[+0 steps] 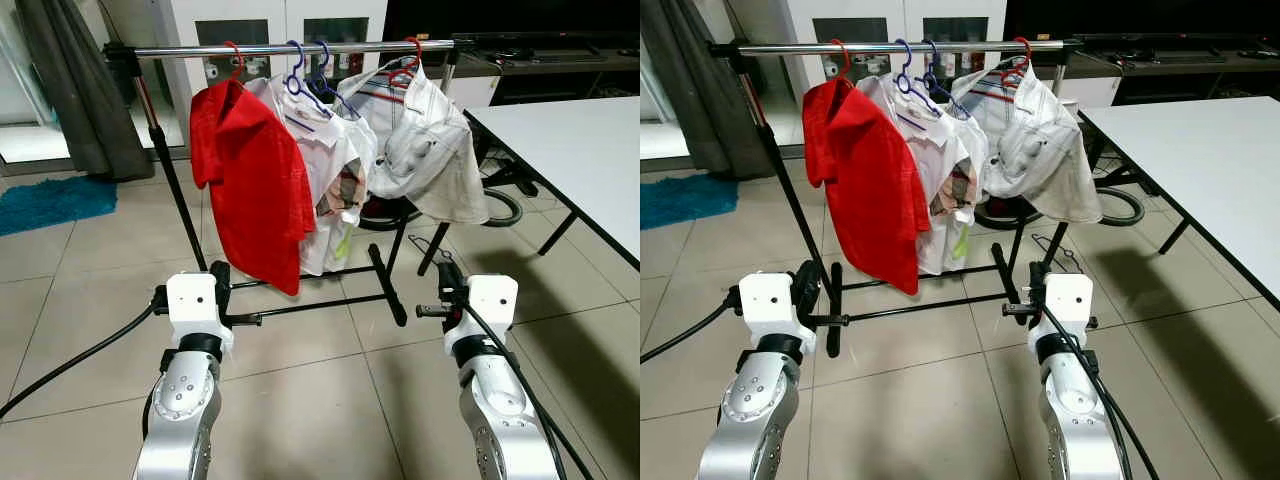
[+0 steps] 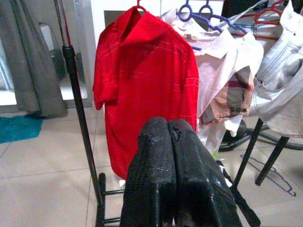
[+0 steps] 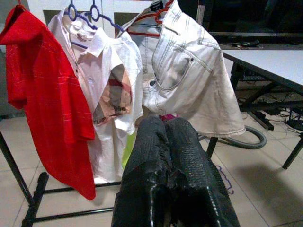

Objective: Hang hanger

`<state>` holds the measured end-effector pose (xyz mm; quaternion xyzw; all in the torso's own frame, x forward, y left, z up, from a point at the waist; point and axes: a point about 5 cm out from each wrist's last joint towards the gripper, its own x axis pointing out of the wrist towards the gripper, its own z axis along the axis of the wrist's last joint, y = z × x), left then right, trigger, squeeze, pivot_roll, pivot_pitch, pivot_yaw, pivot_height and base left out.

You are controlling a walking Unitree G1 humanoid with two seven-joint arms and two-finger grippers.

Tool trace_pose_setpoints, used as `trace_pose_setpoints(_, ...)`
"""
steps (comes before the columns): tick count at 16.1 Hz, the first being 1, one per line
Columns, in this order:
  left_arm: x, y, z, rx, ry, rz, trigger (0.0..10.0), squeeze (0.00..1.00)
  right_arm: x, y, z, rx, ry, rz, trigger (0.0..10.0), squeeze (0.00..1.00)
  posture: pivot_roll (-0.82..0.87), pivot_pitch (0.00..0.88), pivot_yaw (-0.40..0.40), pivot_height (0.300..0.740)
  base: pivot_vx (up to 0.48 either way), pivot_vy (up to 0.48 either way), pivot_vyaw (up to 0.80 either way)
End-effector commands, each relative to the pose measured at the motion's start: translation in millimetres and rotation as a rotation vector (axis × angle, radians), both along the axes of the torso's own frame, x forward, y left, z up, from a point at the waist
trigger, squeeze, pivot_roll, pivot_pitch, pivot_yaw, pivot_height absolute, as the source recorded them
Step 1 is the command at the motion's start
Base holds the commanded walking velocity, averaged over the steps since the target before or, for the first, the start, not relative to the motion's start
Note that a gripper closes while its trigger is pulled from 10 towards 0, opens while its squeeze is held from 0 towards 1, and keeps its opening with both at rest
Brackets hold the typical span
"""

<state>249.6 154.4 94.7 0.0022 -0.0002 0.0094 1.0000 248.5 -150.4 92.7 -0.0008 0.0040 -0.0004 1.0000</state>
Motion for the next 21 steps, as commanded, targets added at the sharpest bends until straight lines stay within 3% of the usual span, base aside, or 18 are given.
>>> trace_pose_setpoints(1,44.2,3.6,52.5,0.082,0.006,-0.034,10.0,0.00,17.2,-45.1,47.4,-0.040,0.000,-0.131,10.0,0.00,-0.02,0.000,0.029,0.740,0.000,0.000,0.00)
trace_pose_setpoints(6,36.0,1.0,46.0,0.107,0.019,-0.048,10.0,0.00,10.8,-48.2,45.1,-0.052,0.027,-0.120,10.0,0.00,-0.04,0.000,0.015,0.740,0.000,0.000,0.00)
trace_pose_setpoints(15,34.8,7.1,46.6,0.098,0.032,-0.028,10.0,0.00,11.1,-47.6,44.0,-0.029,0.023,-0.122,10.0,0.00,-0.02,0.000,0.012,0.740,0.000,0.000,0.00)
trace_pose_setpoints(16,34.7,8.0,44.7,0.095,0.077,-0.036,10.0,0.25,11.5,-44.9,48.8,-0.026,0.023,-0.090,10.0,1.00,-0.02,0.000,0.011,0.740,0.000,0.000,0.00)
trace_pose_setpoints(17,33.0,8.5,42.8,0.077,0.108,-0.045,10.0,1.00,10.8,-41.0,49.7,-0.028,0.029,-0.050,10.0,1.00,-0.02,0.000,0.000,0.740,0.000,0.000,0.00)
trace_pose_setpoints(21,26.3,8.9,44.9,0.084,0.101,-0.051,10.0,1.00,5.8,-41.3,36.6,-0.021,0.092,-0.029,10.0,1.00,0.00,0.000,-0.012,0.740,0.000,0.000,0.00)
